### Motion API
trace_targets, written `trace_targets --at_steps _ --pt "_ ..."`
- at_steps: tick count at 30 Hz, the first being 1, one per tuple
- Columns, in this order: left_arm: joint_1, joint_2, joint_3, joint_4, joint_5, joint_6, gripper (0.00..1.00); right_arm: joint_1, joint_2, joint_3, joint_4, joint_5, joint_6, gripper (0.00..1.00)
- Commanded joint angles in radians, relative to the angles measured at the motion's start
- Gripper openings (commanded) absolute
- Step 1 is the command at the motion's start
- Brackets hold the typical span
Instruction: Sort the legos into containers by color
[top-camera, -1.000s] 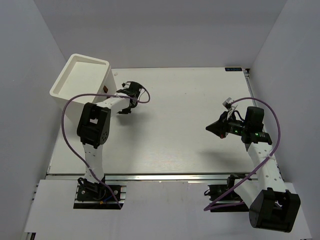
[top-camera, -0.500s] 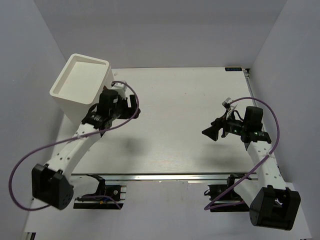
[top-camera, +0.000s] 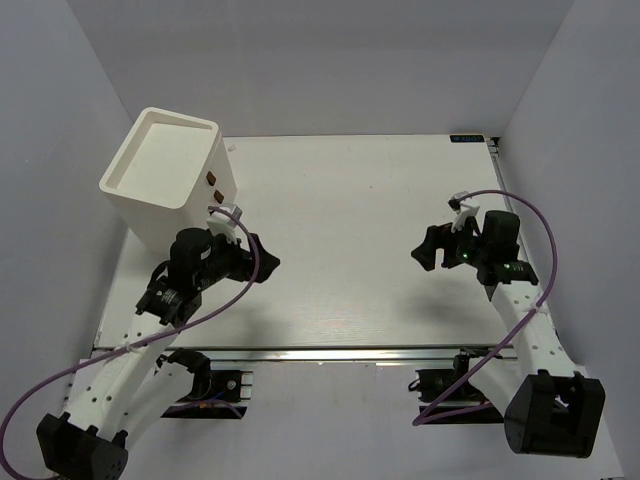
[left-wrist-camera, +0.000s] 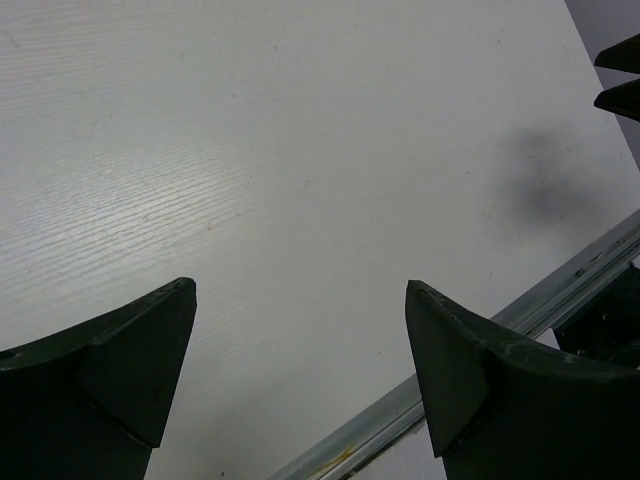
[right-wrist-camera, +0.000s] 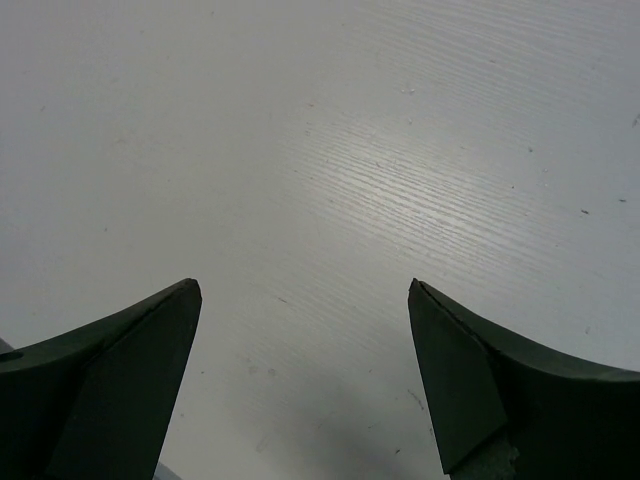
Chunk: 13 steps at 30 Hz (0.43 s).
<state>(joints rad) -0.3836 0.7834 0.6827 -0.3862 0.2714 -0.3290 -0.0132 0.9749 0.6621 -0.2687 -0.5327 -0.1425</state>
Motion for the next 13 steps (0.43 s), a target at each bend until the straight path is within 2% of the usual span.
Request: trace_targets --at_steps 1,7,13 --pt "-0.001 -0.087 -0.02 -0.029 -0.027 0.021 0.95 0.001 -0.03 0.014 0.065 0.063 0.104 0.89" --pt "-0.001 -0.162 -0.043 -0.011 -0.07 0.024 0.96 -0.002 -0.056 0.016 0.082 0.016 0.178 0.89" --pt "-0.001 -0.18 -0.044 -0.017 -0.077 0.025 0.97 -0.005 -0.067 0.016 0.095 0.022 0.153 0.89"
